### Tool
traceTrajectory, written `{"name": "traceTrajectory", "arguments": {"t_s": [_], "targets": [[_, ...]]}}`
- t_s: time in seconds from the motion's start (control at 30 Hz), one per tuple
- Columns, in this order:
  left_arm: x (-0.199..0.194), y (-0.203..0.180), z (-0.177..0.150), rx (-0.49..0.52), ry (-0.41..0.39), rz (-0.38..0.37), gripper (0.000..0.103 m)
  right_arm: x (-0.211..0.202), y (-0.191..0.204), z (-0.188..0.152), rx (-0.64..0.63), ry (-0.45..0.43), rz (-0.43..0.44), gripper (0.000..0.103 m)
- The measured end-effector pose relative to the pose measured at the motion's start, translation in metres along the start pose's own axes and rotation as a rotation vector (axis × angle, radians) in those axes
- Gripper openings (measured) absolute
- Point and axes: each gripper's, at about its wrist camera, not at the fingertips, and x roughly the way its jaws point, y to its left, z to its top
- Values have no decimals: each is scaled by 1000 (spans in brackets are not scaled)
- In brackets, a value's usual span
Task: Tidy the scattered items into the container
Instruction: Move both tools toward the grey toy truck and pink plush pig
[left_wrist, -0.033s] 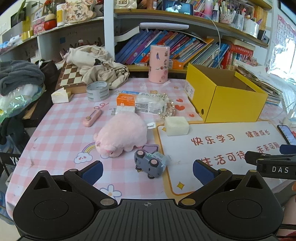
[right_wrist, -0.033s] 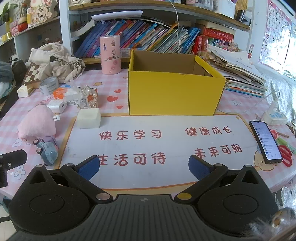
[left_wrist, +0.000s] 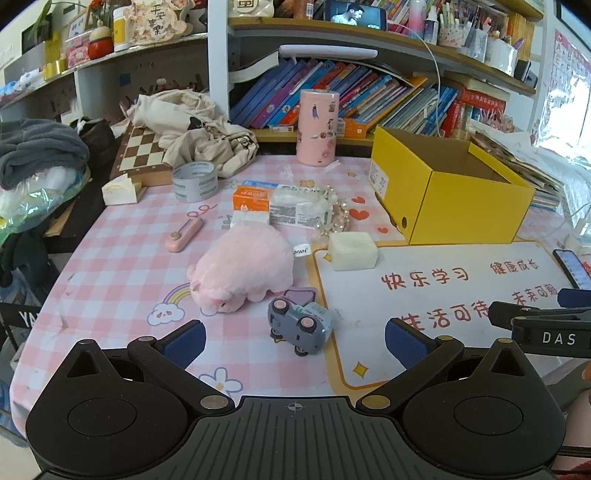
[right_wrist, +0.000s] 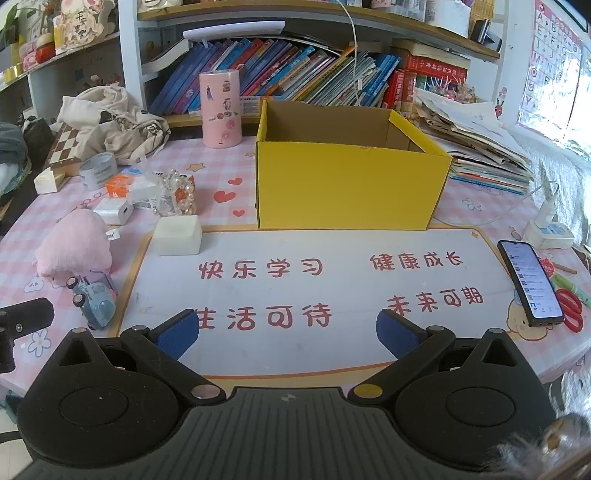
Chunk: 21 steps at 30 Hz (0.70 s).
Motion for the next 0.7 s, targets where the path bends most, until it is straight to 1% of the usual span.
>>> {"name": "traceTrajectory", "arguments": {"t_s": [0.17,0.47,0.7], "targets": [[1,0,0,-8,1,-1,103,-2,1,2,-2,-4,-1,103],[1,4,-1,-12,3,2,103,5,5,-3,-1,-10,3,103],[1,7,-1,-20,7,9,103,3,4,2,-6,1,4,103]]}}
